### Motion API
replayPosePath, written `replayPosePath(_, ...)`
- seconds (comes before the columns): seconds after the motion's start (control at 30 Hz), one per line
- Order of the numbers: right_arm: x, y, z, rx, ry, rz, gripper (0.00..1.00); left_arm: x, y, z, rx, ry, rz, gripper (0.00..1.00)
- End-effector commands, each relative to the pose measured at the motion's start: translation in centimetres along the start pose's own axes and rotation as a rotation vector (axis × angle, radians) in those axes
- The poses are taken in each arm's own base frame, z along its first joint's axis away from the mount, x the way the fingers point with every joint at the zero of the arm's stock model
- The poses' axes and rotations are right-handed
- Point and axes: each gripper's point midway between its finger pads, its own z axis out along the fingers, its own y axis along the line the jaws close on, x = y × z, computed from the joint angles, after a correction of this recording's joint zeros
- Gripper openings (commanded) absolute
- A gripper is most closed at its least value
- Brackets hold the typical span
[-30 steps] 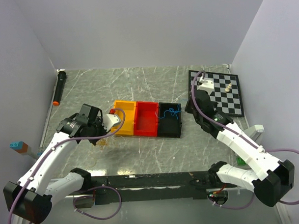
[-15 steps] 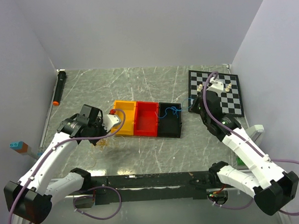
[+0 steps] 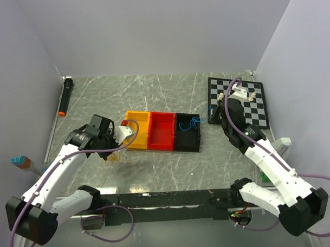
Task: Untangle the cables
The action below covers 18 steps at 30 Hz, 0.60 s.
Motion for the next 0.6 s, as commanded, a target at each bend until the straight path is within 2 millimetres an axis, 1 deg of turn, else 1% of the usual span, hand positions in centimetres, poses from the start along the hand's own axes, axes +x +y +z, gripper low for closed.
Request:
replayPosePath(0.0, -0.1, 2.1, 0.8, -0.077, 0.02, 0.016, 0.0, -1.2, 0.4, -0.5, -0.009, -0.03, -0.016, 0.01)
replayPosePath(0.17, 1.9, 3.6, 2.1, -0.103, 0.081, -0.01, 0.0, -1.1, 0.4, -0.6, -0.009, -0.029, -0.014, 0.01)
replayPosePath(0.3, 4.3, 4.8, 3.6, -0.083, 0.144, -0.045, 0.0, -1.1, 0.3, -0.7, -0.008, -0.031, -0.013, 0.01)
replayPosePath(0.4, 5.5, 5.4, 4.6, -0.089, 0.173, -0.055, 0.0, -1.2, 0.3, -0.9, -0.006, -0.036, -0.013, 0.01)
replayPosePath(0.5, 6.3, 6.1, 5.5, -0.09, 0.202, -0.066, 0.0, -1.4, 0.2, -1.0, -0.002, -0.045, -0.012, 0.01)
replayPosePath(0.53, 6.6, 6.1, 5.7, -0.083, 0.218, -0.071, 0.05, -1.4, 0.2, -1.0, 0.0, -0.044, -0.015, 0.01)
replayPosePath(0.57, 6.8, 6.3, 5.8, -0.086, 0.23, -0.076, 0.16, -1.5, 0.2, -1.1, 0.001, -0.046, -0.018, 0.01)
